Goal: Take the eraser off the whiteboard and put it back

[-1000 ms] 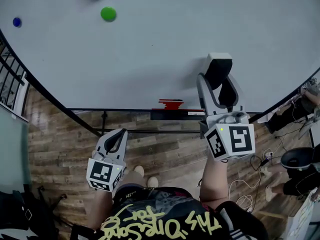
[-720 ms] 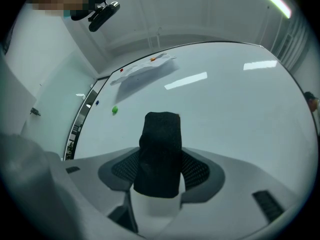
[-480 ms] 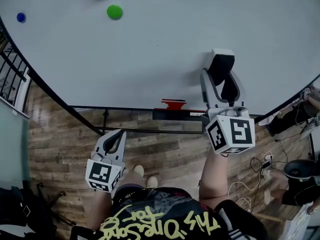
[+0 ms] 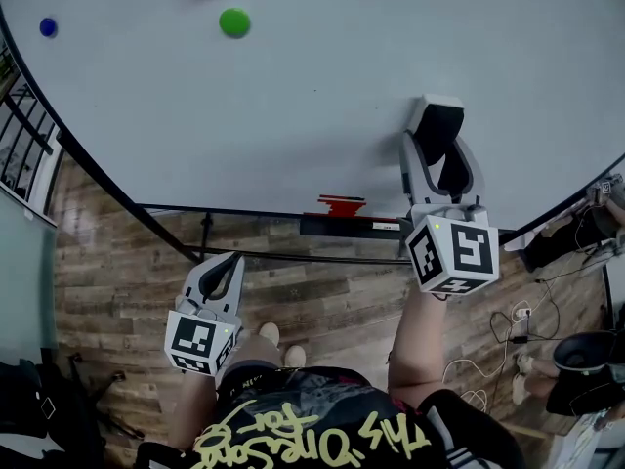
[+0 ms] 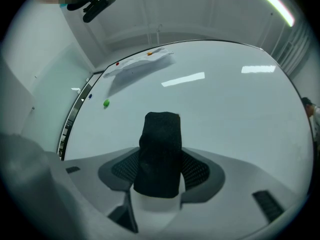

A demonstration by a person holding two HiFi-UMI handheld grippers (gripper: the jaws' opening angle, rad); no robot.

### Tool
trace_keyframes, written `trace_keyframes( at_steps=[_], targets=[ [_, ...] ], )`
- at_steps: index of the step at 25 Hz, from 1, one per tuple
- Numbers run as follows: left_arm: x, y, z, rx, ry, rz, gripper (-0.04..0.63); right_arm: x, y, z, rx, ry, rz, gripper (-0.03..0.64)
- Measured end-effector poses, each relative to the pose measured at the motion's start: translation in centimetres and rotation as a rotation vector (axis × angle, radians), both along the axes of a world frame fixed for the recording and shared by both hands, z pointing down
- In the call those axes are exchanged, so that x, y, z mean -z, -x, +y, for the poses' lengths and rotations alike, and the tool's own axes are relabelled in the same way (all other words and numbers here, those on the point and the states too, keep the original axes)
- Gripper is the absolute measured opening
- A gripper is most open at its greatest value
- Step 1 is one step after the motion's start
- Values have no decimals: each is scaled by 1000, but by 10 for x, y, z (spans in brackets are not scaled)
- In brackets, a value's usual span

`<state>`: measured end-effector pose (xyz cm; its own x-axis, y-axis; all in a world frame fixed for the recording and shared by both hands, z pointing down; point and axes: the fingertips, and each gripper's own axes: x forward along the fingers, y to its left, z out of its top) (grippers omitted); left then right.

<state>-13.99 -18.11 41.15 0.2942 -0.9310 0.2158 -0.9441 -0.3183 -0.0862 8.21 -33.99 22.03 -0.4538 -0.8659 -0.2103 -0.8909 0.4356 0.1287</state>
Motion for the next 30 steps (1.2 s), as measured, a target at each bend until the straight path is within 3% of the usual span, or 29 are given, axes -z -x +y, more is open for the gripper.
trace_keyframes(
  at_steps=[21,30],
  targets=[
    [-4,7,2,25,17,-5,8,-1,-10,-10,-37,2,-7,239],
    [-1,6,6,21,6,-4,8,-10,-8,1,-37,-10,63,244]
  ],
)
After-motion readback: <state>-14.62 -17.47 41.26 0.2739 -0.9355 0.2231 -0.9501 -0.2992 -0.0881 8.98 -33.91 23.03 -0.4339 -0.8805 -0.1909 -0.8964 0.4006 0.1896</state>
